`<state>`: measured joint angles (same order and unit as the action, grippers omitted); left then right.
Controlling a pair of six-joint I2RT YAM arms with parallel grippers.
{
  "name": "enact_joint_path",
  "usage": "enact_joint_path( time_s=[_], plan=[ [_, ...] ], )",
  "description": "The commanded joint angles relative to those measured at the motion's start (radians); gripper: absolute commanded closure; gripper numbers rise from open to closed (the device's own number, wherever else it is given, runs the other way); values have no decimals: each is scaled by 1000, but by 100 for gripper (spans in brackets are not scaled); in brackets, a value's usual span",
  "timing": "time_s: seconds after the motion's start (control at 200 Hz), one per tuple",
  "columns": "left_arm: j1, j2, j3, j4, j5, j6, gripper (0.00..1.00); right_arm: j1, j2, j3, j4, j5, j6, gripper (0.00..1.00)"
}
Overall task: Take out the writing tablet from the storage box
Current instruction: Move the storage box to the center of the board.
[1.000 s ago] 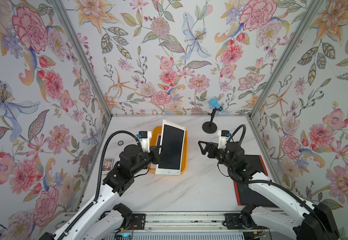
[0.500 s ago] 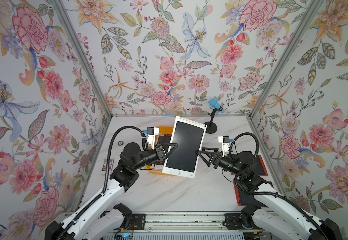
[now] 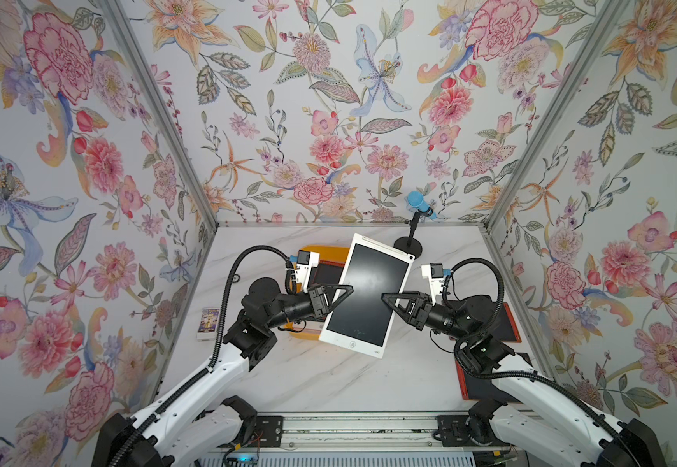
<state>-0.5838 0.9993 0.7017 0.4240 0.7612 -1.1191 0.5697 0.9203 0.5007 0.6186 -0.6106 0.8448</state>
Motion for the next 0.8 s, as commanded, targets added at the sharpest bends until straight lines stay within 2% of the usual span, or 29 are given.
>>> enact_joint_path(
  time_s=[0.0,0.1,0.31,0.415,0.475,0.535,0.625,0.671,0.796],
  plan=[
    [-11,14,10,56,36,-3,100,6,-3,25,19,-10,15,75],
    [-15,38,21,53,37,9,100,4,7,36,-33,25,20,88],
    [-19,99,82,3,42,52,98,-1,33,37,-24,35,49,94],
    [-17,117,115,-19,35,72,80,-2,38,37,-50,54,54,95],
    [-16,121,137,-42,21,95,52,-5,37,31,-55,71,64,95],
    [-7,115,183,-118,6,166,48,-9,27,19,-56,94,75,96],
    [15,78,247,-257,-86,268,35,-16,5,5,-94,141,87,100],
    [25,55,263,-309,-124,307,23,-20,-13,-2,-128,169,87,100],
    [41,-8,234,-392,-221,355,6,-45,-63,-14,-210,232,90,100]
  ],
)
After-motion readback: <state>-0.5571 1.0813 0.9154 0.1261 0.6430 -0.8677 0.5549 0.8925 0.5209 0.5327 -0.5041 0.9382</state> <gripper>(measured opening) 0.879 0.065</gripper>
